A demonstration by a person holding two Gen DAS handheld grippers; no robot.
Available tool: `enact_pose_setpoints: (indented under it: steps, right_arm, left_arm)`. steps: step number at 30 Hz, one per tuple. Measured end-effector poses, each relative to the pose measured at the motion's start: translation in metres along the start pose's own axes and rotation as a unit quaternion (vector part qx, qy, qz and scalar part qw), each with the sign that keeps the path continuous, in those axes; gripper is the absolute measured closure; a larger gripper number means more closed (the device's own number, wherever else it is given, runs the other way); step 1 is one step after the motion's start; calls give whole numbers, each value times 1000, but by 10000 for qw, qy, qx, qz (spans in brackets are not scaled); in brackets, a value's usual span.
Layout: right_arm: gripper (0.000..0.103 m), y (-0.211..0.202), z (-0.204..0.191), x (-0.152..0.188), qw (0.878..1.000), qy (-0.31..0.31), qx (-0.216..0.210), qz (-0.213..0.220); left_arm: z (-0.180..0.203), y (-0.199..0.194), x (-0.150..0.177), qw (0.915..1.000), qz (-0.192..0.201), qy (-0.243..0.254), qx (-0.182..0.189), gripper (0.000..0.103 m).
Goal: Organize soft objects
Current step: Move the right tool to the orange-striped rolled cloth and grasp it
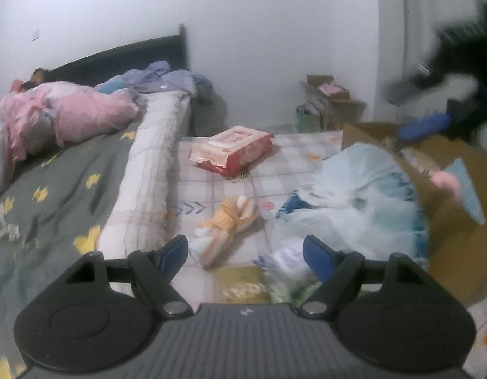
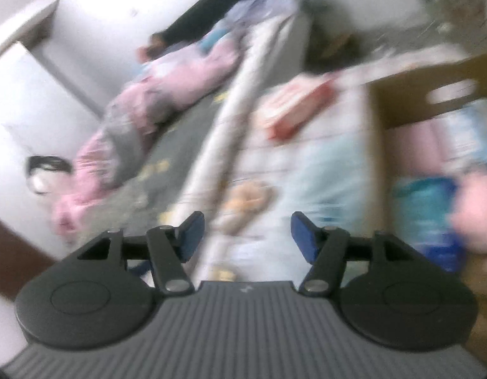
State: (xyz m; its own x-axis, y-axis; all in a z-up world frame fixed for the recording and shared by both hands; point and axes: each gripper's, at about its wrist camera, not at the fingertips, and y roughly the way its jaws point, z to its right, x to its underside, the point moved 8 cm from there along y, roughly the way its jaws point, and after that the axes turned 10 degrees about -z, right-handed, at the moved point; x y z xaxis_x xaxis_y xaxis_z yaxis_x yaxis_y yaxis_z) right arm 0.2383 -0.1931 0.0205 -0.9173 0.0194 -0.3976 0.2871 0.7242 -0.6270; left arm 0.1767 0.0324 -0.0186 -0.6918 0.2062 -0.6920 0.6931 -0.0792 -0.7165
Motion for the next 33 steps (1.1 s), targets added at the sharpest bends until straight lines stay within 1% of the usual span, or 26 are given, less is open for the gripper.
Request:
enact_pose_setpoints:
  steps: [2, 6, 8, 9, 12, 16, 19, 21, 22, 23, 24, 26, 27, 29, 33]
  right_arm:
    - [42, 31, -16, -15, 9997, 41, -116, -229]
    - [42, 107, -25, -47, 9947, 484, -30, -906]
    - [42, 144, -18, -56, 9892, 718, 172, -1263]
    - [42, 163, -12, -61, 9860, 844, 345, -1396]
    - [42, 206, 1, -70, 9771, 980, 727, -1744]
    - [42, 246, 24, -73, 9645, 1313, 967, -2075]
    - [42, 263, 40, -71, 9580, 1513, 1055, -2198]
    - [42, 275, 48, -69, 9547, 1616, 1077, -2254]
    - [42, 279, 50, -68, 9536, 1666, 1073, -2266]
    - [42, 283, 52, -67, 9528, 1720, 1060, -2265]
    - [42, 284, 52, -68, 9553, 1745, 971, -2182]
    - [42, 284, 51, -68, 9587, 1725, 894, -2077]
    - [43, 284, 50, -67, 9604, 1732, 832, -2019]
    - [55, 284, 49, -64, 9618, 1754, 737, -1967]
    - [60, 278, 40, -70, 9680, 1795, 326, -1723]
  left_arm:
    - [-9, 17, -10, 9999, -77, 70, -50, 22]
    - [-23, 58, -27, 9988, -433, 234, -11, 23]
    - [-26, 81, -31, 9975, -625, 325, 5, 24]
    - [-27, 90, -32, 9968, -709, 364, 26, 24]
    - [-29, 122, -31, 9941, -988, 453, 44, 24]
    - [-32, 158, -22, 9893, -1369, 505, 17, 25]
    - [-35, 171, -15, 9876, -1532, 319, 106, 26]
    - [-37, 177, -12, 9861, -1644, 225, 67, 37]
    - [-37, 177, -12, 9860, -1651, 198, 72, 41]
    - [-38, 176, -12, 9864, -1633, 156, 80, 50]
    - [-38, 175, -12, 9864, -1638, 126, 94, 55]
    - [-38, 172, -13, 9862, -1654, 84, 21, 59]
    - [-39, 170, -14, 9867, -1622, 74, -34, 60]
    - [-40, 165, -15, 9871, -1598, 25, -92, 61]
    - [-42, 136, -26, 9912, -1289, 36, -313, 62]
